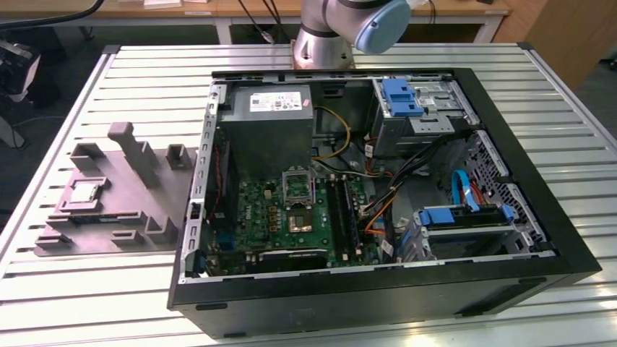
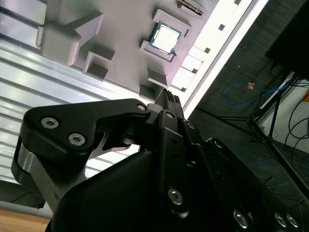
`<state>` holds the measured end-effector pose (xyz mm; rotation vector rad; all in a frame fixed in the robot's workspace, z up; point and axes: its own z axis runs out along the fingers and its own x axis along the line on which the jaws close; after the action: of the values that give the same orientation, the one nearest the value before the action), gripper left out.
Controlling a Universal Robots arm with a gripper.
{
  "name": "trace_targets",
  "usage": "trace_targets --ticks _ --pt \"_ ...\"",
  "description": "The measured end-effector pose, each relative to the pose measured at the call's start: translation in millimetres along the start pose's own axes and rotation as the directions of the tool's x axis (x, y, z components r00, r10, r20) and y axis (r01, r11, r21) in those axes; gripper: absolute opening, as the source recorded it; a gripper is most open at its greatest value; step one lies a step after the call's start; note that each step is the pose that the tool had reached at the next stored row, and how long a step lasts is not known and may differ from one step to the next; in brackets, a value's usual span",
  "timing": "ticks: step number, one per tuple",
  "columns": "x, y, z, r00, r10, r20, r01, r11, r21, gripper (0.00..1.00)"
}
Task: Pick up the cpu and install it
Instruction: 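Pick up the cpu and move it towards the insertion slot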
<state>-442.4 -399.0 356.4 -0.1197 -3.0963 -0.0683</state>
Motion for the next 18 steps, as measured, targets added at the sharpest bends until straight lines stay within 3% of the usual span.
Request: trace_targets --ticks 6,10,14,16,18 --pt "0.2 0.0 0.0 1.0000 0.000 0.0000 0.000 1.0000 0.0000 0.11" --pt "0.3 0.0 0.0 1.0000 0.000 -0.0001 0.000 1.0000 0.0000 0.23" --pt "0.4 0.0 0.0 1.0000 0.000 -0.0001 0.000 1.0000 0.0000 0.47" --pt "0.5 0.0 0.0 1.0000 0.000 0.0000 0.000 1.0000 0.0000 0.47" --pt "0.6 0.0 0.1 1.0000 0.000 0.0001 0.000 1.0000 -0.0001 0.58"
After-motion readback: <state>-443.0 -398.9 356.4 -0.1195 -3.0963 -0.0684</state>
